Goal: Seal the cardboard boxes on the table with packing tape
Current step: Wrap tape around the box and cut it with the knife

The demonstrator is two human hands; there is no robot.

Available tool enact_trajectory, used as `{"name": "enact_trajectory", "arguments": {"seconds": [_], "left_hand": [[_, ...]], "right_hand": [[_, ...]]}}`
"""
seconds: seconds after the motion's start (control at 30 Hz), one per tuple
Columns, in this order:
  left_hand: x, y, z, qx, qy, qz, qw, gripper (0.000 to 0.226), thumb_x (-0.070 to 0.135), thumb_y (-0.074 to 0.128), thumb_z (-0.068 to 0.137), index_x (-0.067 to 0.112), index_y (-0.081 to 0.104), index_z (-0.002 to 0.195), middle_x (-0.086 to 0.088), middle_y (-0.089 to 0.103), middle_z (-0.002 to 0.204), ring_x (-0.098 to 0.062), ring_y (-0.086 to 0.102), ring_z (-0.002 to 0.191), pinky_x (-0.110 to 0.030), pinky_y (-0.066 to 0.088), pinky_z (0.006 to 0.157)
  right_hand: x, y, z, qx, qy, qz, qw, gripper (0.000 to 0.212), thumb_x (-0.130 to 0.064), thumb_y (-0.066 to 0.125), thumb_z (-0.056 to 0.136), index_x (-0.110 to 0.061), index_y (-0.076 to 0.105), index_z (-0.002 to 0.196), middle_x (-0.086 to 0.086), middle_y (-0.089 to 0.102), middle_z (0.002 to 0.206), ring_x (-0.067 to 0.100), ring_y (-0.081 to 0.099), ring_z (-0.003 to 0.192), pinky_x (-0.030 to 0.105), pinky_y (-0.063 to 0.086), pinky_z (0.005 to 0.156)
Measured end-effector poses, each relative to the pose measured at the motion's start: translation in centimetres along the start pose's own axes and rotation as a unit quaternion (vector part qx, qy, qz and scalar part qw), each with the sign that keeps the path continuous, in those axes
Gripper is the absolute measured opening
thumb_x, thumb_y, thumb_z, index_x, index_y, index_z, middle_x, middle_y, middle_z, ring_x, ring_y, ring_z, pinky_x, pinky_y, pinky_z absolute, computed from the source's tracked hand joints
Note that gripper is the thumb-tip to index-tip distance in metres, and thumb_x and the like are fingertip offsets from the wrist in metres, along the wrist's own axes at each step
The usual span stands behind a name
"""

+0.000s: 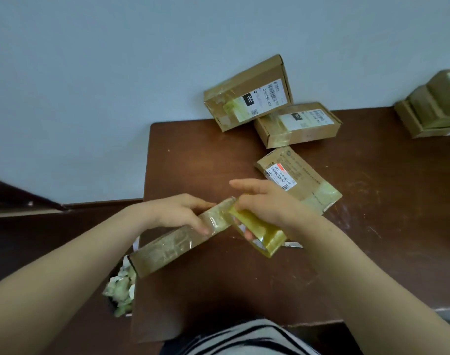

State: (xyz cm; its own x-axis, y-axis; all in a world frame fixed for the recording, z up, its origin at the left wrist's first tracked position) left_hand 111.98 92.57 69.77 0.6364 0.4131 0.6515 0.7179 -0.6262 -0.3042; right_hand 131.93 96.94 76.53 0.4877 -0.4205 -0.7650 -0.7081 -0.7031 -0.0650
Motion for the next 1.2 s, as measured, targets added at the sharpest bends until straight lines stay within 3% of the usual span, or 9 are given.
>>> {"name": "enact_trajectory", "arguments": {"seconds": [0.13,0.3,0.37,0.57,0.63,0.77,0.87,1.0,1.2], "left_hand": [[1.8,2.9,-0.3,0.204,0.024,0.175,0.963,0.109,0.050,0.071,0.075,0.024,0.000,0.153,0.001,0.035,0.150,-0.014,0.044,0.128,-0.034,0.045,0.098],[1.8,5.3,0.8,0.352,0.021,0.313,0.882,0.079,0.059,0.043,0.091,0.023,0.008,0.152,0.003,0.046,0.128,-0.017,0.051,0.118,-0.035,0.048,0.080],[1.5,4.9,0.9,0.345,0.017,0.319,0.883,0.080,0.060,0.041,0.091,0.022,0.006,0.153,0.002,0.046,0.129,-0.018,0.051,0.116,-0.036,0.048,0.078],[1.7,4.6,1.3,0.317,-0.001,0.318,0.894,0.082,0.052,0.050,0.091,0.023,0.003,0.152,0.001,0.044,0.132,-0.019,0.049,0.118,-0.034,0.047,0.079],[2.0,4.2,0.8,0.276,-0.001,0.288,0.917,0.082,0.048,0.052,0.091,0.024,0.003,0.152,0.001,0.040,0.137,-0.019,0.045,0.122,-0.035,0.046,0.083],[3.7,2.9,0.9,0.162,-0.046,0.149,0.974,0.080,0.056,0.043,0.084,0.028,0.010,0.152,0.002,0.022,0.155,-0.020,0.031,0.137,-0.033,0.032,0.101],[6.2,3.2,3.4,0.219,-0.101,0.191,0.951,0.068,0.060,0.032,0.093,0.022,0.026,0.149,-0.006,0.033,0.152,-0.026,0.040,0.133,-0.039,0.034,0.102],[6.2,4.0,5.1,0.311,-0.085,0.303,0.897,0.031,0.029,0.035,0.098,0.019,0.061,0.112,-0.005,0.065,0.108,-0.026,0.060,0.094,-0.033,0.041,0.071],[5.0,3.2,4.8,0.236,-0.014,0.341,0.910,0.051,0.053,0.031,0.096,0.023,0.045,0.135,-0.001,0.052,0.130,-0.025,0.055,0.112,-0.039,0.045,0.085]], "right_hand": [[-2.0,0.3,1.1,0.009,-0.005,0.012,1.000,0.049,-0.001,0.050,0.089,-0.020,0.046,0.135,0.012,0.062,0.066,0.020,0.054,0.037,0.026,0.050,0.044],[-1.2,0.4,1.7,0.033,-0.045,-0.109,0.992,0.036,-0.020,0.052,0.095,-0.019,0.052,0.131,0.000,0.063,0.058,0.013,0.059,0.044,0.031,0.056,0.060],[0.7,0.6,1.6,0.060,-0.052,-0.155,0.985,0.030,-0.024,0.049,0.095,-0.018,0.055,0.124,-0.001,0.064,0.057,0.018,0.064,0.044,0.039,0.058,0.062],[6.6,1.5,2.4,0.123,0.015,-0.184,0.975,0.059,-0.034,0.050,0.095,-0.018,0.028,0.147,-0.007,0.052,0.080,0.015,0.065,0.044,0.036,0.058,0.066],[7.3,1.9,3.2,0.113,0.009,-0.201,0.973,0.044,-0.034,0.047,0.095,-0.014,0.042,0.135,-0.002,0.062,0.088,0.014,0.064,0.043,0.034,0.057,0.068],[7.6,2.4,4.2,0.073,-0.009,-0.179,0.981,0.018,-0.031,0.043,0.096,-0.018,0.054,0.101,0.001,0.065,0.064,0.018,0.066,0.047,0.032,0.055,0.057],[7.8,2.6,4.5,0.074,-0.022,-0.169,0.983,0.013,-0.030,0.043,0.097,-0.021,0.050,0.104,0.000,0.065,0.064,0.014,0.065,0.044,0.030,0.052,0.052],[7.9,2.6,5.0,0.070,-0.016,-0.150,0.986,0.010,-0.026,0.044,0.096,-0.019,0.051,0.096,0.000,0.065,0.063,0.017,0.066,0.045,0.029,0.053,0.052],[8.0,2.6,5.3,0.056,0.005,-0.135,0.989,0.013,-0.026,0.046,0.096,-0.019,0.050,0.086,0.004,0.067,0.067,0.020,0.068,0.049,0.029,0.053,0.050]]}}
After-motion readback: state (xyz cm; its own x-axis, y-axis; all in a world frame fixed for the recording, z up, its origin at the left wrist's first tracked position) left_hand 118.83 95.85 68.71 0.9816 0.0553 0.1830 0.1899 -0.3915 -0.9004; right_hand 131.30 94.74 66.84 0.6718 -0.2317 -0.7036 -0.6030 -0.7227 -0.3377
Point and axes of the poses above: each hand's wrist, its own z-axis towards the middle knuckle, its own y-axis out of the palm, x = y × z, the point moved 1 cm from there along z, towards the middle knuckle
